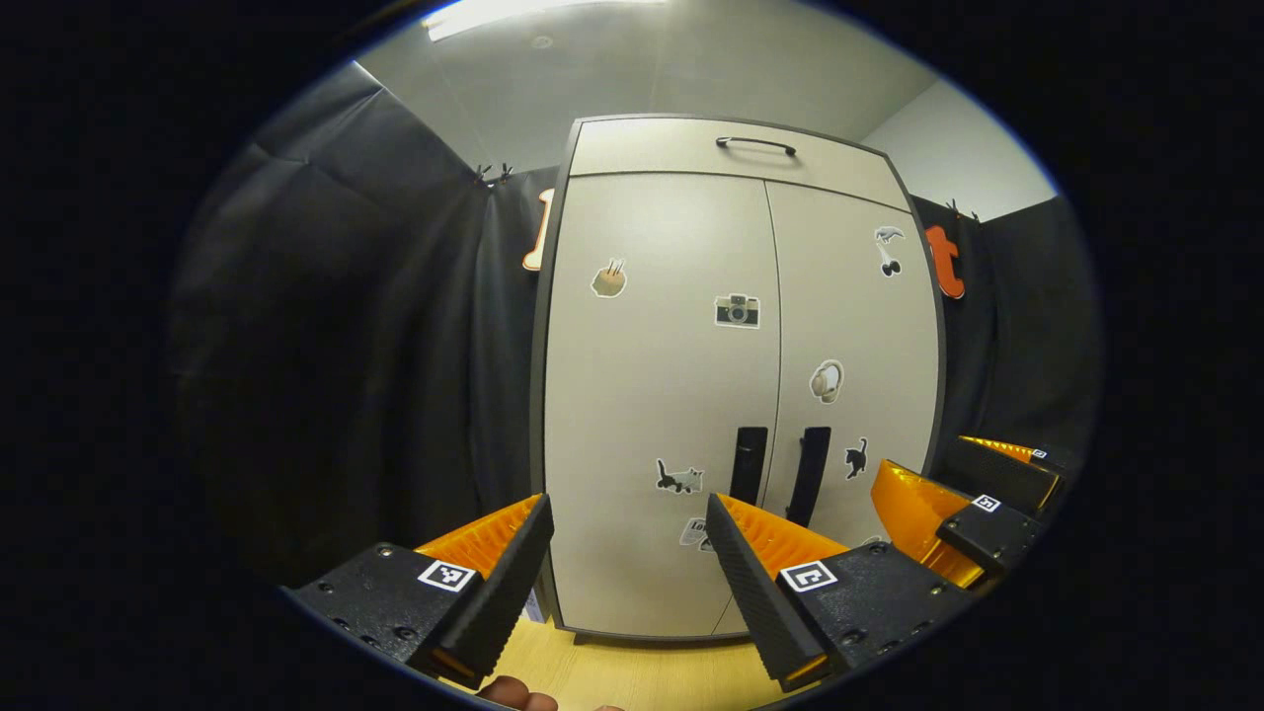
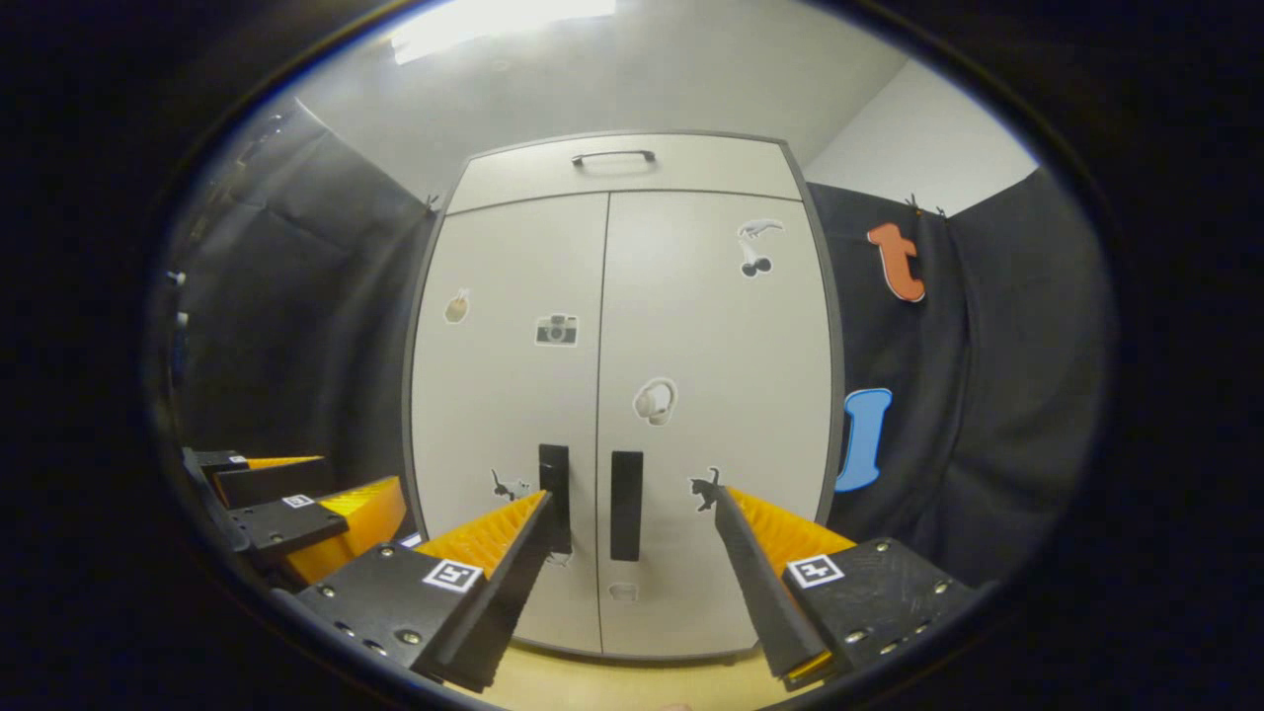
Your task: Open the right door of the double-door shoe cabinet with the right hand, and open the left door with the left hand.
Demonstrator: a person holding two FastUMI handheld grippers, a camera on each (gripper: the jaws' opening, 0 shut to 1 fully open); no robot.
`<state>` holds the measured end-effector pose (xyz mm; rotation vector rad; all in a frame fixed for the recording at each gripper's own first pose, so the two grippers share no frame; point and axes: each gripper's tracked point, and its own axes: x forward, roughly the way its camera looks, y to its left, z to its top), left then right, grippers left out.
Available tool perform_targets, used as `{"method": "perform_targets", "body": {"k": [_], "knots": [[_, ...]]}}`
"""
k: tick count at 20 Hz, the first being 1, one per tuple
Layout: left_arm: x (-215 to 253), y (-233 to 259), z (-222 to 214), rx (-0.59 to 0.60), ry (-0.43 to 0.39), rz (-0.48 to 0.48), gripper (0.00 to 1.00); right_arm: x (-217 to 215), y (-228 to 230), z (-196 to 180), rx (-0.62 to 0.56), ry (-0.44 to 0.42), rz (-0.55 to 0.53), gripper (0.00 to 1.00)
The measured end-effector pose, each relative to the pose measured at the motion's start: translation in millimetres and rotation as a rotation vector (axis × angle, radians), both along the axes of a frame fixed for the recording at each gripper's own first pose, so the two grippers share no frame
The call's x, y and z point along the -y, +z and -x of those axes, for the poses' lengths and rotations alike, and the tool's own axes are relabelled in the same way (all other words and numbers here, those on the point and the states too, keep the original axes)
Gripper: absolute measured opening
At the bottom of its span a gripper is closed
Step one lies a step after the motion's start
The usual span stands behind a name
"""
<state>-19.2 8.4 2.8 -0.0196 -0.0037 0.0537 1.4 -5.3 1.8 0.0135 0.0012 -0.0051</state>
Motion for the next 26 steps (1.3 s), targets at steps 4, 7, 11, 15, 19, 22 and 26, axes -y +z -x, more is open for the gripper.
{"method": "perform_targets", "body": {"k": [4,7,11,15,19,22,26], "knots": [[-19.0,-7.4,4.4,-0.019,0.038,-0.011,0.96,-0.9,-7.5,-24.0,-0.029,-0.015,-0.01,0.86],[-38.8,-12.5,9.9,-0.039,0.082,-0.016,0.96,-7.1,-22.9,-47.0,-0.077,-0.008,-0.004,0.75],[-68.0,-12.3,15.2,-0.045,0.153,-0.015,0.96,-13.1,-40.9,-76.0,-0.116,-0.008,0.019,0.63],[-88.2,-16.2,16.5,-0.058,0.209,-0.005,0.96,-13.4,-54.2,-100.0,-0.134,-0.024,0.047,0.54],[-100.2,-20.2,13.8,-0.066,0.241,-0.004,0.96,-13.5,-64.2,-120.0,-0.148,-0.034,0.064,0.54],[-106.3,-24.1,11.6,-0.075,0.258,-0.002,0.96,-17.2,-70.9,-130.7,-0.159,-0.032,0.068,0.54],[-116.2,-28.2,12.4,-0.084,0.284,0.0,0.93,-19.9,-70.0,-137.7,-0.14,-0.048,0.059,0.36]]}}
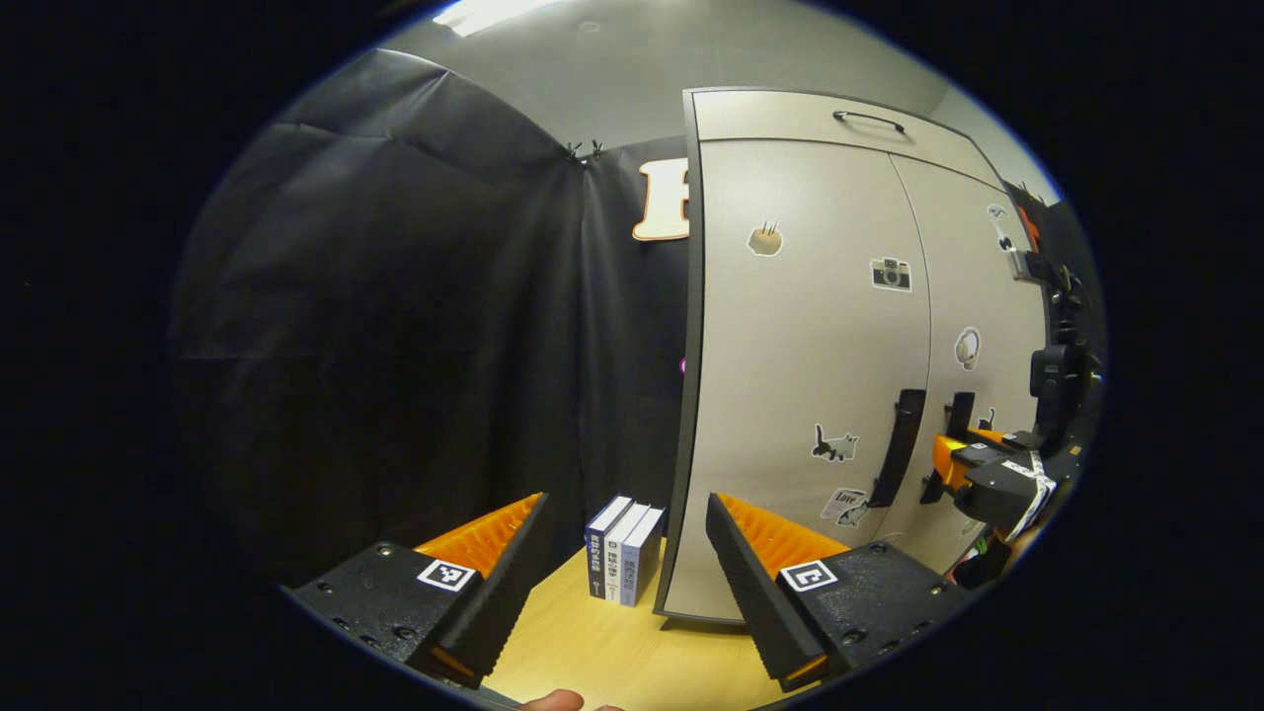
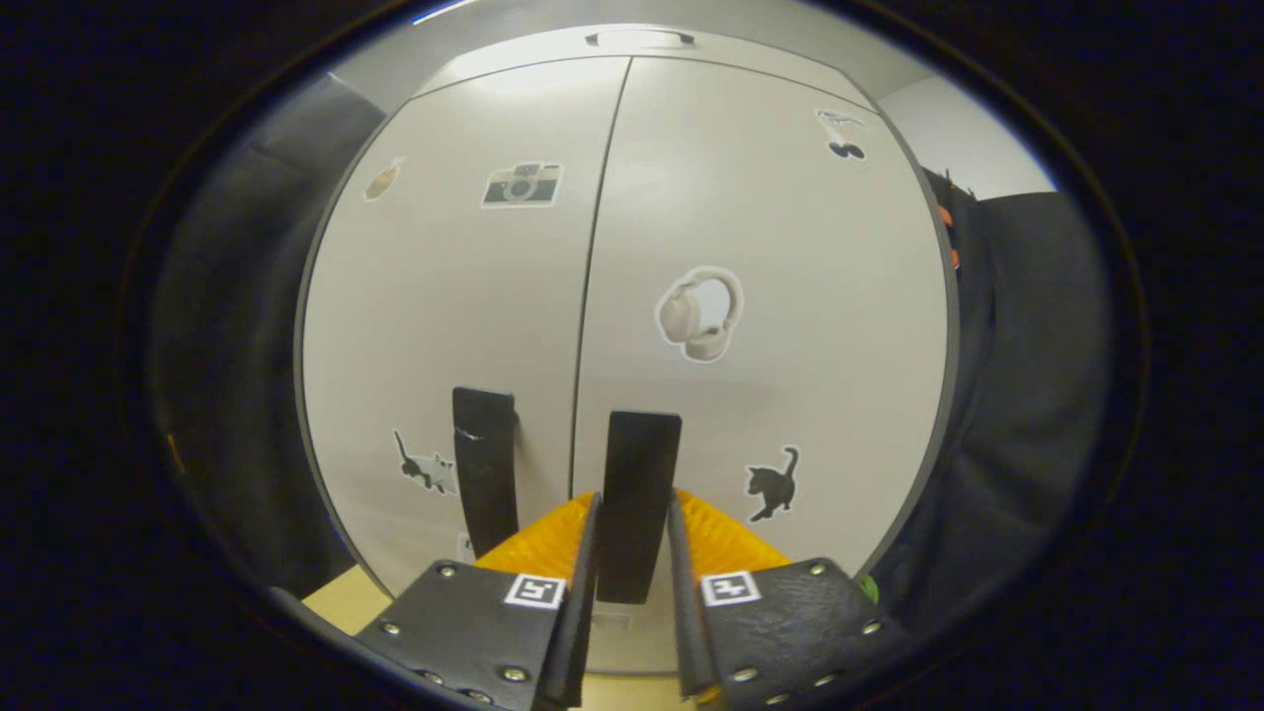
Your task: Open the right door of the double-door shoe cabinet with the right hand, and open the left door with the left hand.
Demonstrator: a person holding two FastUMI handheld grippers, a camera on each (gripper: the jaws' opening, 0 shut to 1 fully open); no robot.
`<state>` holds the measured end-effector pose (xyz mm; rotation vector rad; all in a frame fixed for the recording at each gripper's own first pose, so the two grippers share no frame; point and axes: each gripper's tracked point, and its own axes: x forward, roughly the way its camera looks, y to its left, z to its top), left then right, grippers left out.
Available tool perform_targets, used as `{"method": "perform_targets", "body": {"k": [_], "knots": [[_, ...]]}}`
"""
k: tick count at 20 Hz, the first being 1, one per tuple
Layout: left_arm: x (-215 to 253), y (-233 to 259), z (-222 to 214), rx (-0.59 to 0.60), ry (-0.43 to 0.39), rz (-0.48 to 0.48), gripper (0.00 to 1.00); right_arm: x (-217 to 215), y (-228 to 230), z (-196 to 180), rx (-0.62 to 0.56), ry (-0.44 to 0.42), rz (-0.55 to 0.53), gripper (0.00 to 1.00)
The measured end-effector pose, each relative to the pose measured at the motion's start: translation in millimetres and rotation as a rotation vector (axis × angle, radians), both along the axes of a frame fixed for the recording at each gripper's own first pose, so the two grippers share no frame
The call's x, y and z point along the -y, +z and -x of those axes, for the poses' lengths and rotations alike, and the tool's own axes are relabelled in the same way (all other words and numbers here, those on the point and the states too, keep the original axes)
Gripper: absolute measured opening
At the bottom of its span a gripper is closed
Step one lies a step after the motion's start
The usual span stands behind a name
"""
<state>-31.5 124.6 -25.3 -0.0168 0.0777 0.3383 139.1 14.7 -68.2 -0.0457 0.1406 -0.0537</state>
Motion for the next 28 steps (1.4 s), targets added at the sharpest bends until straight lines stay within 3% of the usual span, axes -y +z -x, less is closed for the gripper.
{"method": "perform_targets", "body": {"k": [1,3,4,6,7,11,12,16,18,28], "knots": [[-2.4,-0.4,0.6,-0.002,0.006,0.002,0.96,1.7,1.0,-2.5,0.008,-0.01,0.011,0.34],[-6.7,-2.2,2.1,-0.004,0.015,0.009,0.93,0.8,-0.6,-3.7,0.005,-0.02,0.012,0.37],[-8.0,-2.7,2.9,-0.004,0.019,0.012,0.96,0.5,-0.3,-6.3,0.004,-0.026,0.0,0.31],[-10.5,-3.8,4.0,-0.004,0.024,0.017,0.96,2.3,-1.0,-5.4,0.004,-0.027,-0.008,0.3],[-11.7,-3.9,5.0,-0.004,0.024,0.019,0.96,0.7,-0.4,-4.5,0.008,-0.027,-0.023,0.23],[-11.0,-3.6,8.0,0.001,0.016,0.028,0.96,1.6,-2.1,-3.2,0.007,-0.021,-0.052,0.23],[-10.4,-4.4,8.7,-0.001,0.011,0.029,0.96,1.6,-1.5,-4.6,0.008,-0.02,-0.068,0.1],[-12.3,-4.1,13.7,-0.002,0.009,0.021,0.93,1.7,-0.9,0.8,0.01,0.002,-0.057,0.1],[-11.1,-3.9,15.5,-0.002,0.005,0.024,0.96,2.1,0.5,5.3,0.015,0.021,-0.059,0.1],[19.6,-5.1,14.5,-0.003,-0.078,0.048,0.96,6.2,3.4,33.5,0.012,0.195,-0.093,0.1]]}}
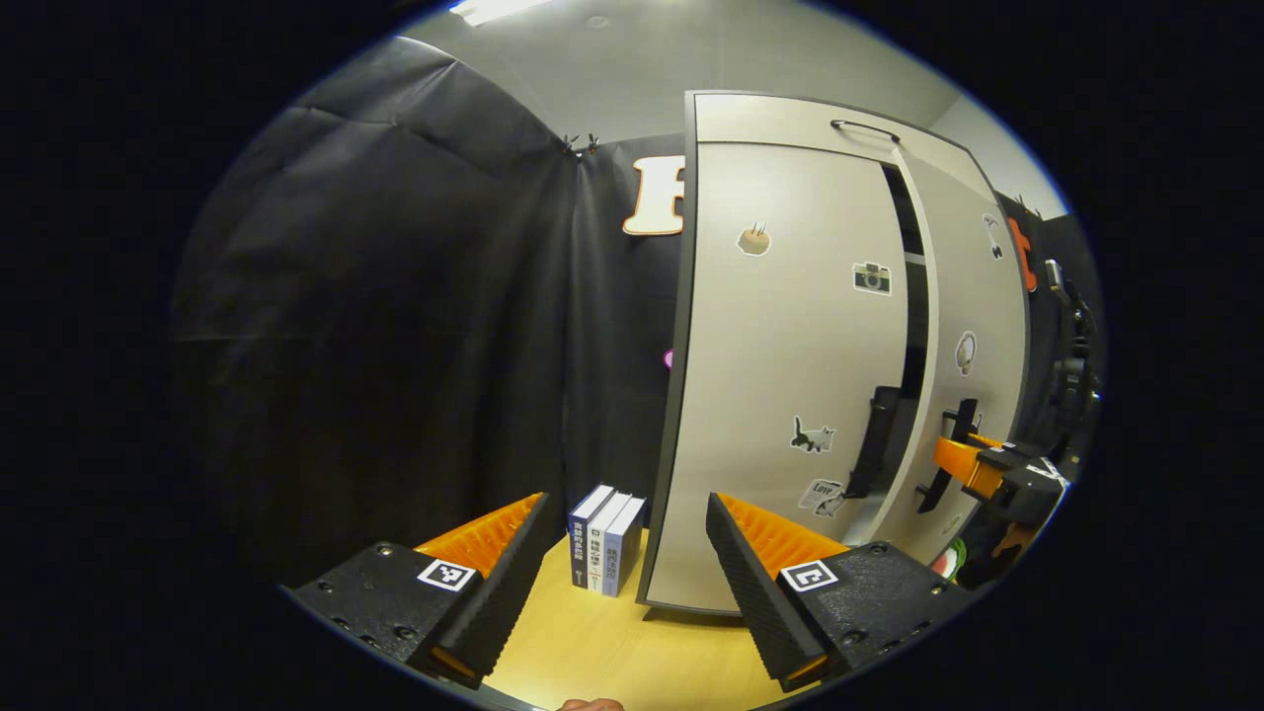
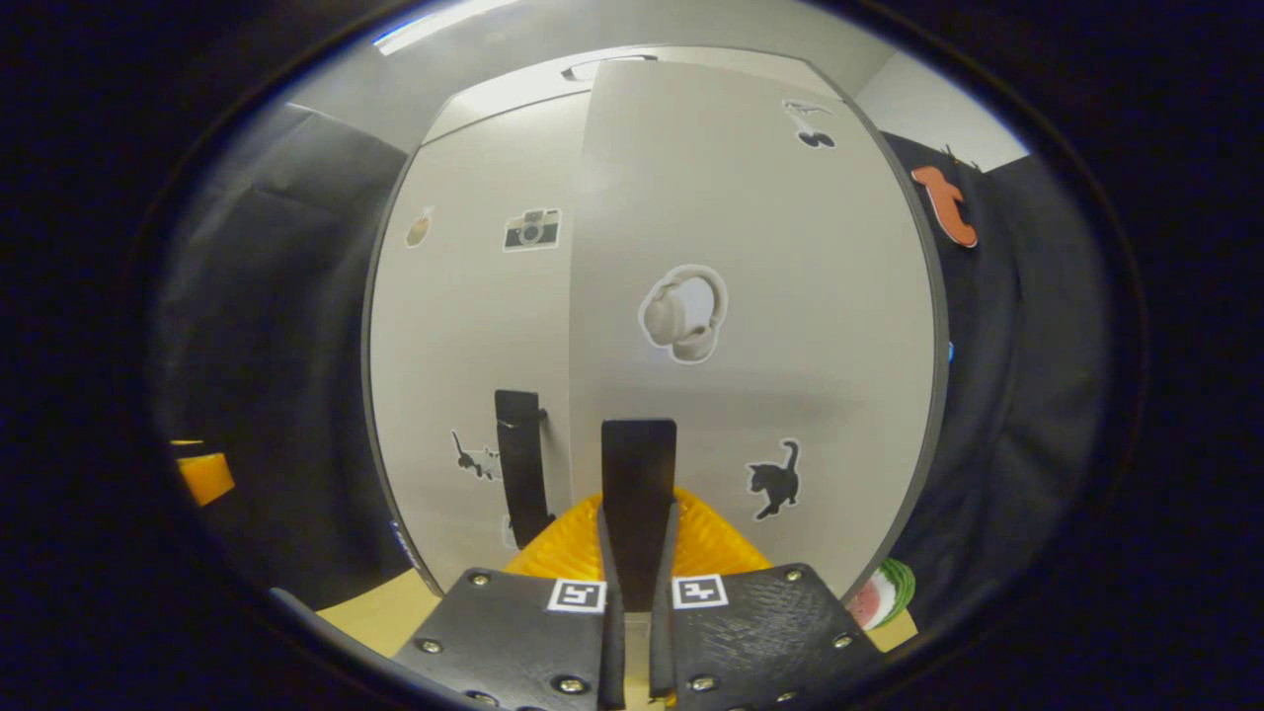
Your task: Open the right door of the double-door shoe cabinet with the right hand, and open the left door with the left hand.
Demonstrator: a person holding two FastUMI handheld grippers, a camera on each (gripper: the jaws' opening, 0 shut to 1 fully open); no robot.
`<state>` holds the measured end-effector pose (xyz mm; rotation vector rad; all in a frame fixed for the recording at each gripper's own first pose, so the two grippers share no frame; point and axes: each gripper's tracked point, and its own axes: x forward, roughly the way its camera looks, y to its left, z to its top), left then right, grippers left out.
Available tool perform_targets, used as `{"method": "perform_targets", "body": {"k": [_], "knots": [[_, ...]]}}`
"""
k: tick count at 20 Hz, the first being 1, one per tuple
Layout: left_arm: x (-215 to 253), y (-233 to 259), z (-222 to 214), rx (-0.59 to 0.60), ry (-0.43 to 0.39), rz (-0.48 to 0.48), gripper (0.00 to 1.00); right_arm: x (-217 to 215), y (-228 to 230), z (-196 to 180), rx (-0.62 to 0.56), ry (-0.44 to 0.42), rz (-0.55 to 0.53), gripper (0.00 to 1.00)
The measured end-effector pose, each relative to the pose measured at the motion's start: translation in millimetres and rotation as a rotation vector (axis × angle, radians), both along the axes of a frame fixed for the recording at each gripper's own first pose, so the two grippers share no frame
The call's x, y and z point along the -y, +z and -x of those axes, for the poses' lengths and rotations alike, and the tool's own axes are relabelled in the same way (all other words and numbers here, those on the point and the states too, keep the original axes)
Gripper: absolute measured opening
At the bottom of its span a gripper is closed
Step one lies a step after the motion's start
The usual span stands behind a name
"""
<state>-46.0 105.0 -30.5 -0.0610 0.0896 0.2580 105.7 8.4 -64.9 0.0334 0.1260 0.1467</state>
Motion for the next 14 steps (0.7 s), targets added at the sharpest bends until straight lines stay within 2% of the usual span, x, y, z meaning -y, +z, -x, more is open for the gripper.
{"method": "perform_targets", "body": {"k": [6,13,14], "knots": [[-0.6,-0.1,4.5,-0.001,0.004,0.003,0.96,8.3,-0.3,23.3,-0.014,0.106,-0.011,0.1],[6.5,-5.7,2.7,-0.015,-0.013,0.006,0.96,16.6,2.0,41.1,-0.033,0.179,-0.024,0.1],[8.4,-6.9,2.3,-0.016,-0.018,0.006,0.93,17.7,2.2,42.8,-0.035,0.187,-0.026,0.1]]}}
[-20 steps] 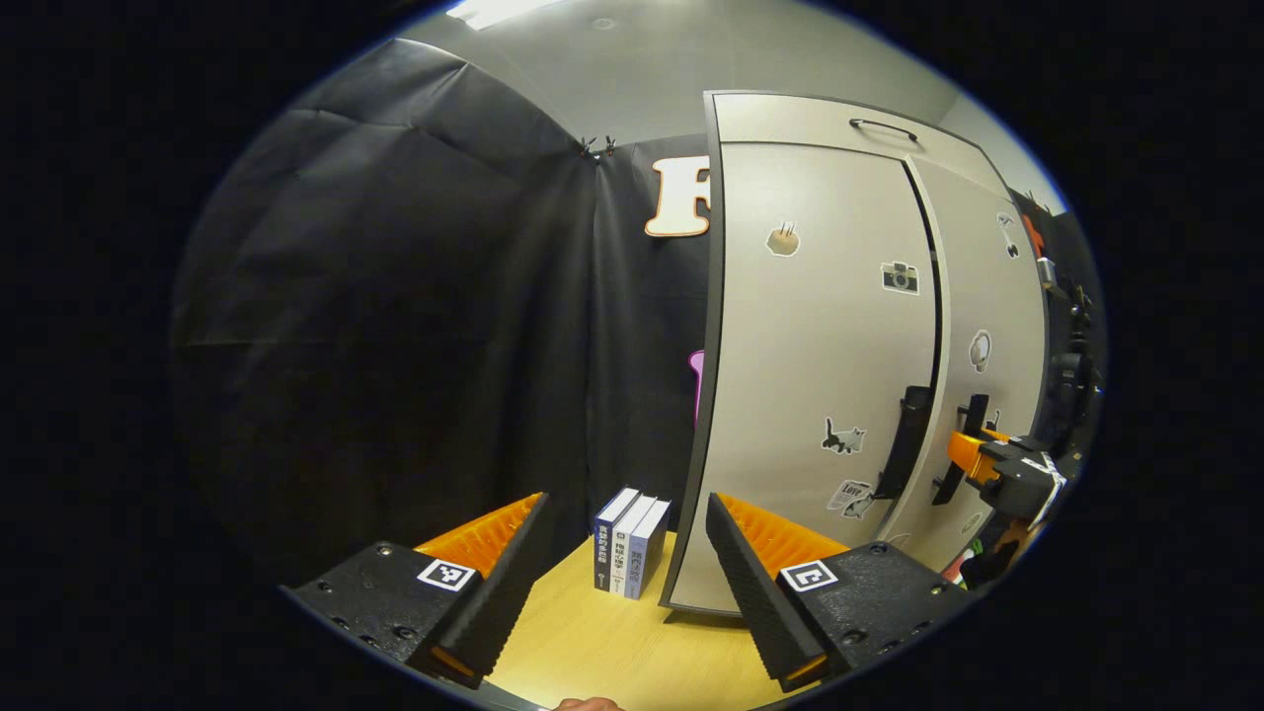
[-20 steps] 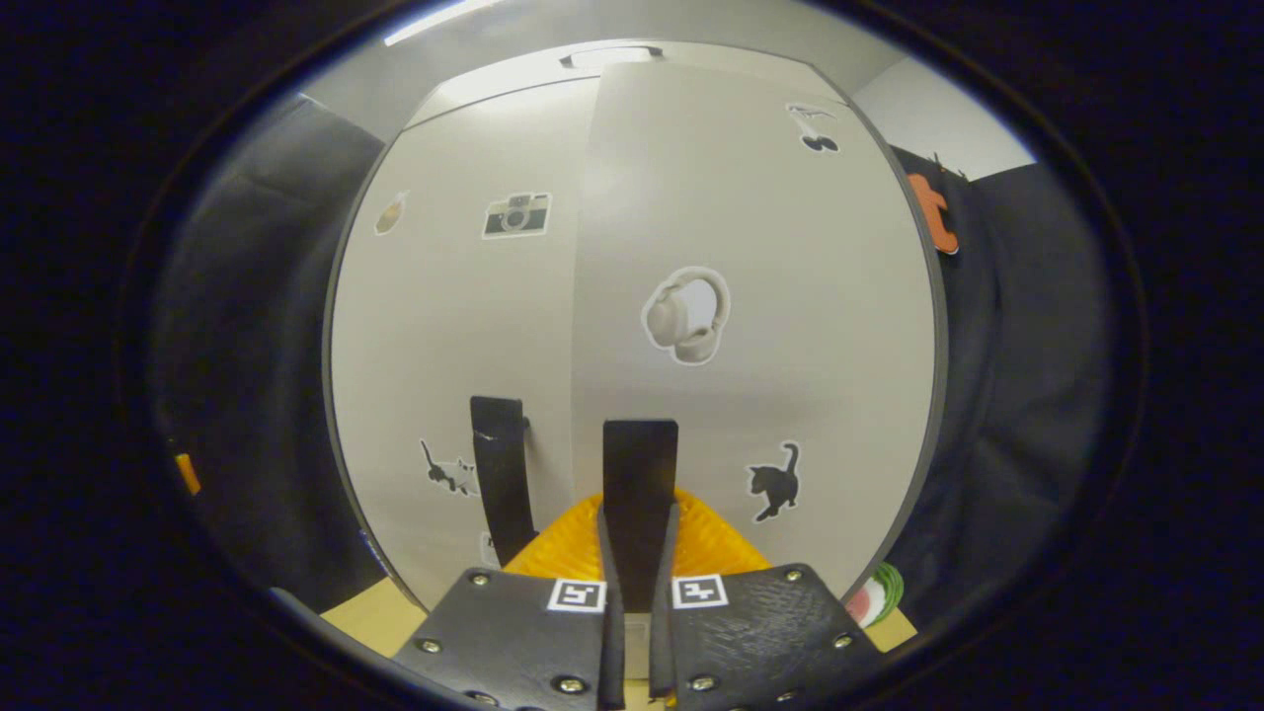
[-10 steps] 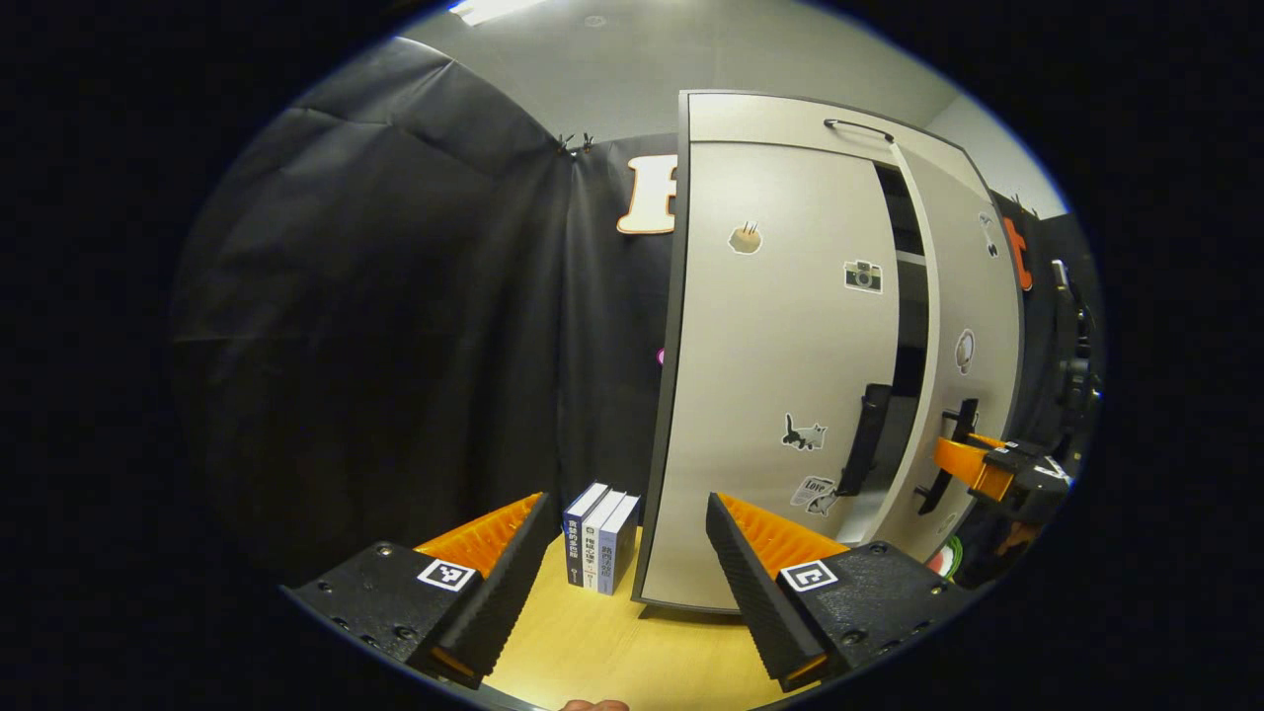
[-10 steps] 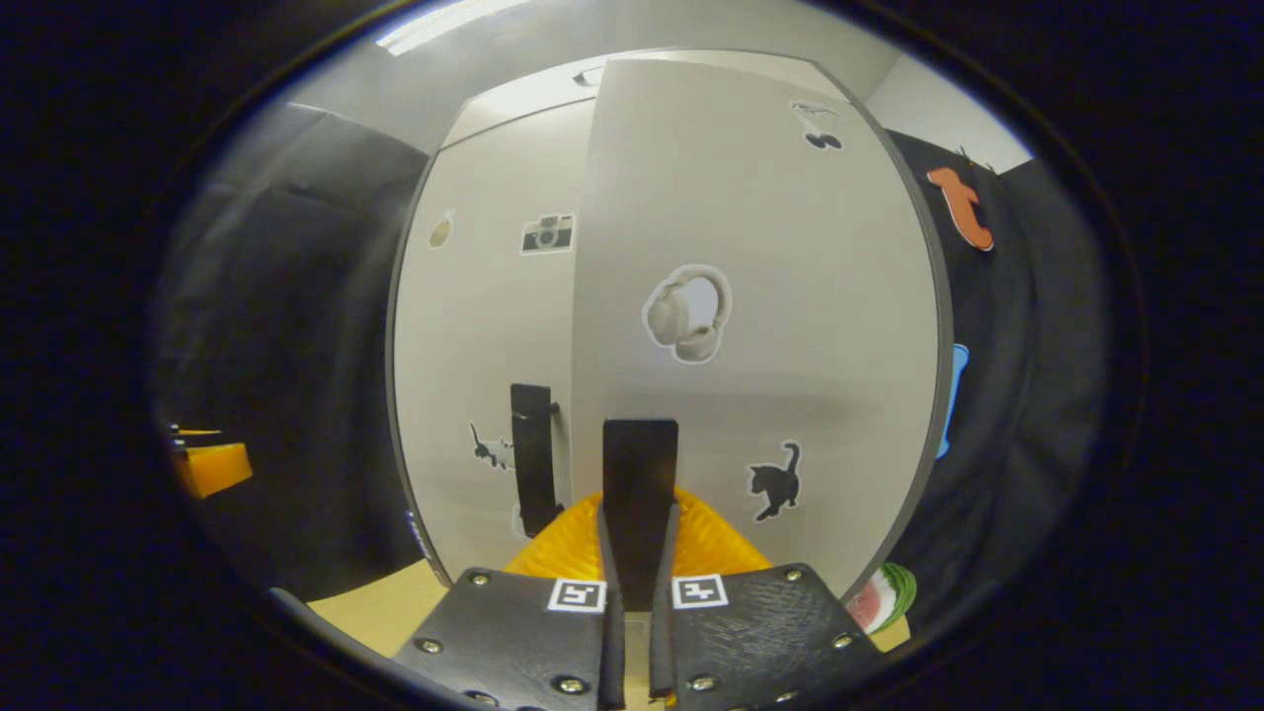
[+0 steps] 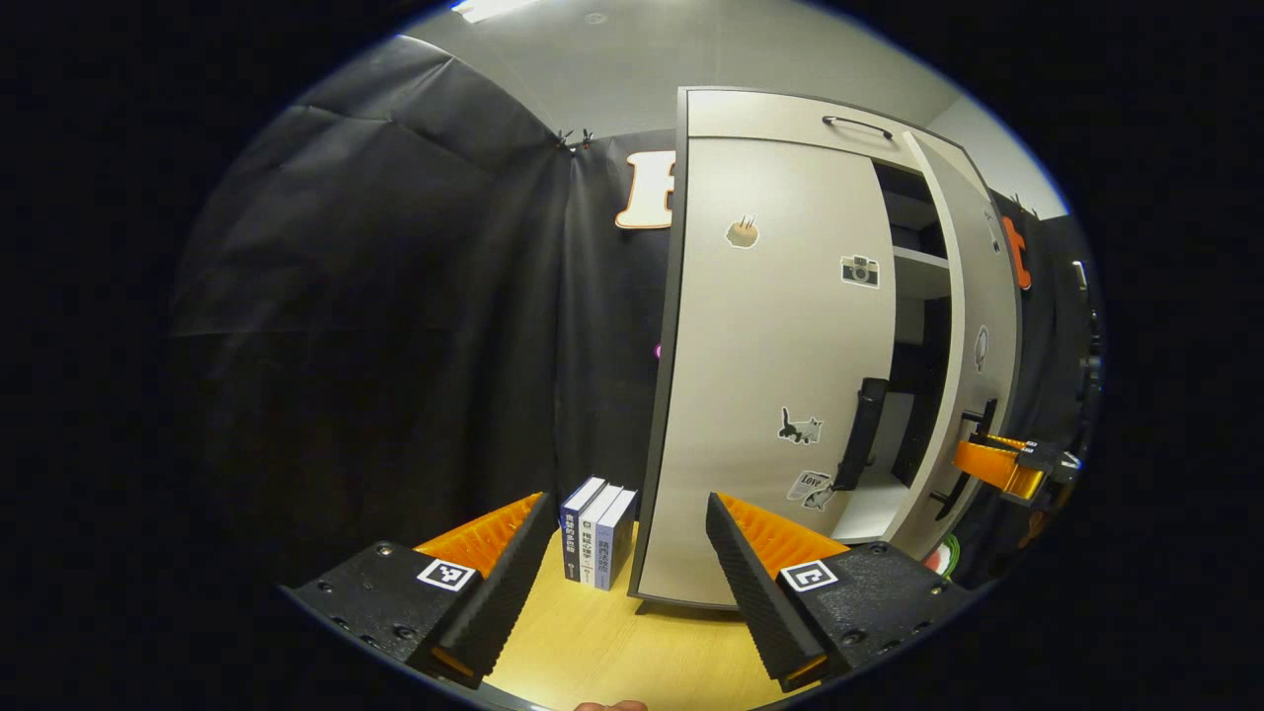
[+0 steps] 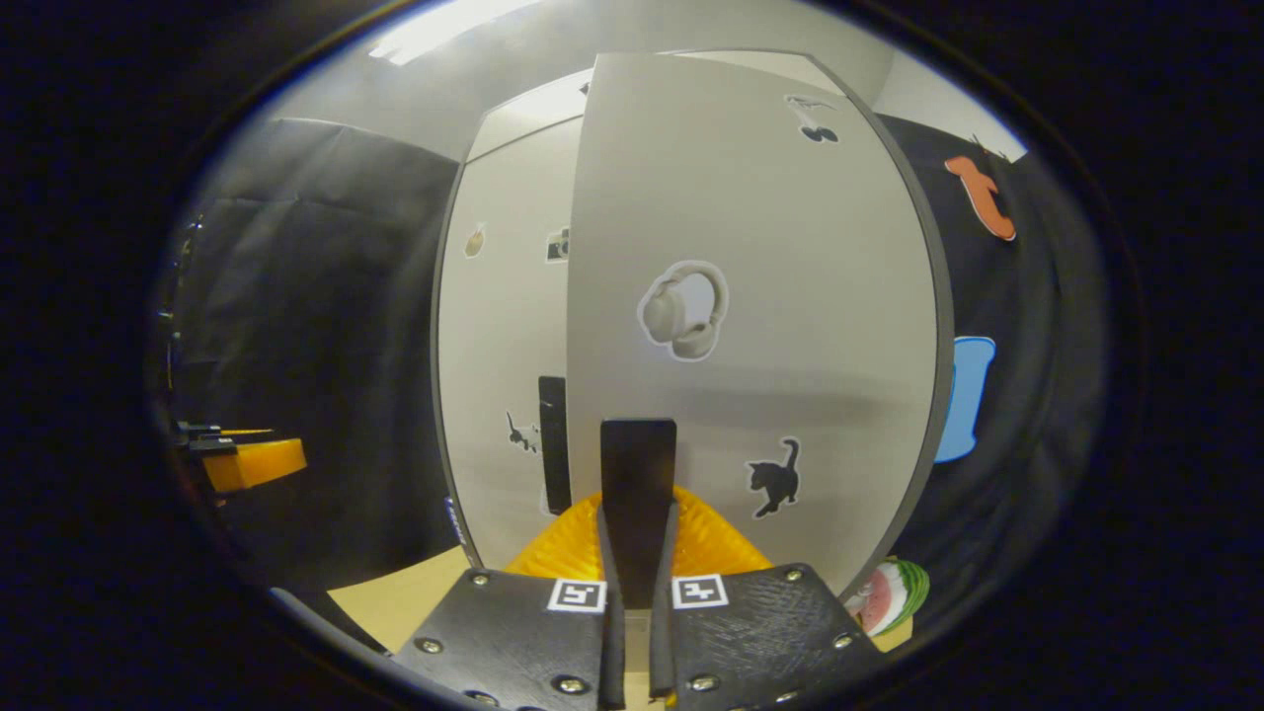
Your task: Open the right door of the double-door shoe cabinet with the right hand, and open the left door with the left hand.
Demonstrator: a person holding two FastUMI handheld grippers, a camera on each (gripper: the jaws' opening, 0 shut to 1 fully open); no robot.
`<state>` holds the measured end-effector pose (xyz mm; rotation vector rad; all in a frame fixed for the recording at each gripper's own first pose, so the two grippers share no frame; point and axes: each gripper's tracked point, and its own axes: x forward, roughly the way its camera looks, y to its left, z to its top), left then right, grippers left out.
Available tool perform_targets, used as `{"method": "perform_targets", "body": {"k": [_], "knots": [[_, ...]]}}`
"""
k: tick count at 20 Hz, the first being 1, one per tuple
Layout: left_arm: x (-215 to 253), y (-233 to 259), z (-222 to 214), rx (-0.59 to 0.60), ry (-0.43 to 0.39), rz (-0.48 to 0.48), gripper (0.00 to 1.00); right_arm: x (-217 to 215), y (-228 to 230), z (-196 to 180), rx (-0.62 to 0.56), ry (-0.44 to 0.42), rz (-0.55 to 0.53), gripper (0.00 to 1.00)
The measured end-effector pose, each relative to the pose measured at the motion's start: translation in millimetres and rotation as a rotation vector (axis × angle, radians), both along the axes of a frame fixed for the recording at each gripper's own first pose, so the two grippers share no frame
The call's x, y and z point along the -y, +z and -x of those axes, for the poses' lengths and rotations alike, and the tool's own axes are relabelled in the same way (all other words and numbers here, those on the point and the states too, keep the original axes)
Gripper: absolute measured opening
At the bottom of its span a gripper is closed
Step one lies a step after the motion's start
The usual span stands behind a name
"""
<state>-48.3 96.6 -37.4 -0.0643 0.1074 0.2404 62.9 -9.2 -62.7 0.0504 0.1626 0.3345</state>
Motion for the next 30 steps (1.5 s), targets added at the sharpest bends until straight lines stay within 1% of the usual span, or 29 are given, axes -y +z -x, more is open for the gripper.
{"method": "perform_targets", "body": {"k": [1,2,3,7,8,11,12,13,17,18,19,23,24,27,29,30], "knots": [[1.5,0.0,-0.7,-0.001,-0.005,0.0,0.96,2.3,0.5,4.7,-0.001,0.006,-0.001,0.1],[2.7,-1.0,-1.6,-0.003,-0.009,-0.001,0.93,3.8,1.1,7.1,-0.001,0.011,-0.001,0.1],[4.1,-1.3,-2.0,-0.005,-0.012,-0.002,0.96,4.5,0.9,8.7,-0.003,0.016,-0.001,0.11],[11.5,-3.2,-7.5,-0.008,-0.034,0.003,0.96,13.0,3.4,21.5,-0.011,0.044,-0.02,0.1],[14.6,-4.5,-8.3,-0.011,-0.043,0.005,0.93,15.7,4.4,24.6,-0.012,0.05,-0.023,0.1],[25.0,-8.5,-12.1,-0.021,-0.073,0.011,0.93,25.0,5.2,34.2,-0.02,0.06,-0.026,0.1],[29.1,-9.5,-12.9,-0.024,-0.083,0.013,0.97,29.1,6.0,37.9,-0.02,0.059,-0.028,0.1],[32.7,-11.1,-13.7,-0.027,-0.093,0.015,0.97,32.3,6.0,41.9,-0.023,0.057,-0.034,0.1],[41.5,-15.5,-14.9,-0.041,-0.127,0.017,0.96,45.6,7.2,53.9,-0.025,0.031,-0.045,0.1],[44.9,-17.3,-15.4,-0.045,-0.138,0.018,0.93,49.0,8.4,55.8,-0.021,0.021,-0.044,0.1],[49.2,-19.4,-15.9,-0.05,-0.147,0.019,0.96,50.9,8.2,57.5,-0.018,0.01,-0.041,0.1],[60.8,-23.9,-20.0,-0.062,-0.18,0.019,0.97,59.3,8.9,64.5,-0.017,-0.029,-0.041,0.1],[62.4,-24.6,-19.3,-0.062,-0.187,0.019,0.93,61.9,9.3,66.2,-0.019,-0.038,-0.043,0.1],[66.6,-26.9,-21.9,-0.067,-0.204,0.023,0.93,69.9,9.4,72.1,-0.014,-0.074,-0.034,0.1],[70.9,-28.6,-23.1,-0.071,-0.219,0.024,0.94,75.1,10.1,75.3,-0.016,-0.099,-0.032,0.1],[72.8,-29.1,-24.2,-0.072,-0.226,0.023,0.97,78.8,11.1,76.9,-0.015,-0.112,-0.031,0.1]]}}
